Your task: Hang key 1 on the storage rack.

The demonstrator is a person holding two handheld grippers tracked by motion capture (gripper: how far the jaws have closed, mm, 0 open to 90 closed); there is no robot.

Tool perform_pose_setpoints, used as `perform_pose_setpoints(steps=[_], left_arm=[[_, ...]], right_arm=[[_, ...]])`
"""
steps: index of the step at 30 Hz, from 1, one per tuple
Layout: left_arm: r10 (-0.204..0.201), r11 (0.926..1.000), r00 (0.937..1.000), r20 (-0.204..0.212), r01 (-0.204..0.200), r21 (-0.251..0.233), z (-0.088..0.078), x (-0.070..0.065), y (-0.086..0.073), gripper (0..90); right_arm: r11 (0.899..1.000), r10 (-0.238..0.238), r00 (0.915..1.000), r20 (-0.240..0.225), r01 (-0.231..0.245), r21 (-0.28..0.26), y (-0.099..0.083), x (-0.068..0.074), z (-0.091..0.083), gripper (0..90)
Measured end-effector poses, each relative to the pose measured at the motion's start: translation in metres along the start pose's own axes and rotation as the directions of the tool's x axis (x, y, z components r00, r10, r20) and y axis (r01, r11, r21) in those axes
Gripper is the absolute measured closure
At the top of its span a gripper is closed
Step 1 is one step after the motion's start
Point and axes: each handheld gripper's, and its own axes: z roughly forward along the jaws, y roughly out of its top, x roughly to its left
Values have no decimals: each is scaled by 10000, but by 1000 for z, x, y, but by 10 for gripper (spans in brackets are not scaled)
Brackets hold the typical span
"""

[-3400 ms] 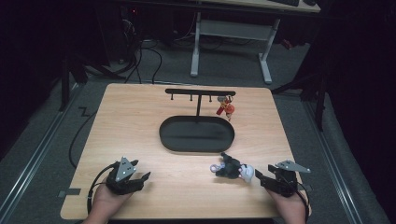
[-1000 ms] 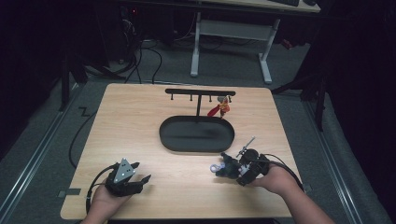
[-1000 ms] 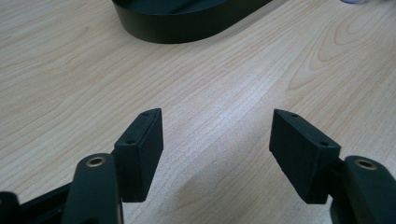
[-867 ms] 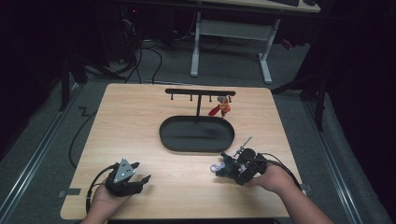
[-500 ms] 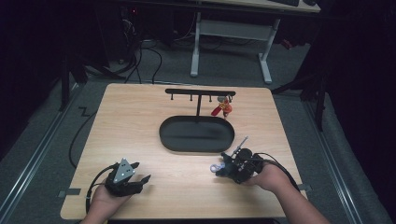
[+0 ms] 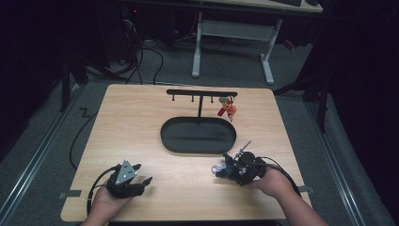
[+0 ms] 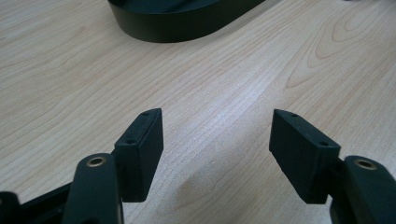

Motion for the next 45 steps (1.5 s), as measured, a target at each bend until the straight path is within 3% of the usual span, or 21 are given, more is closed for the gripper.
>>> perform_pose_setpoints(steps=[11, 17, 26, 31, 35, 42, 45], left_arm=[[27, 10000, 10000, 19, -27, 13, 0, -1, 0, 356], [24, 10000, 10000, 24, -24, 2, 0, -1, 0, 356], [38, 10000, 10000, 30, -38, 67, 1, -2, 0, 356], [24, 10000, 10000, 14, -24, 61, 1, -1, -1, 356], [-17, 10000, 10000, 10, 17, -5, 0, 0, -1, 355], [-62, 9999, 10000, -49, 61, -89, 0, 0, 0, 348], [-54, 9999, 10000, -53, 53, -92, 0, 1, 0, 347]], right_arm=[[9999, -63, 9993, 369, 60, 100, 1, 3, 3, 403], [9991, 430, 9988, 231, -429, -70, -1, 2, 3, 449], [9984, 561, 9984, 118, -560, -65, 1, 2, 1, 507], [9972, 708, 9972, -252, -713, -229, 5, 3, -12, 505], [9933, 1076, 9929, -499, -1095, -380, 6, 0, -25, 503], [9848, 1610, 9848, -657, -1647, -553, 9, -2, -50, 502], [9858, 1585, 9850, -676, -1617, -457, 12, -1, -56, 501]])
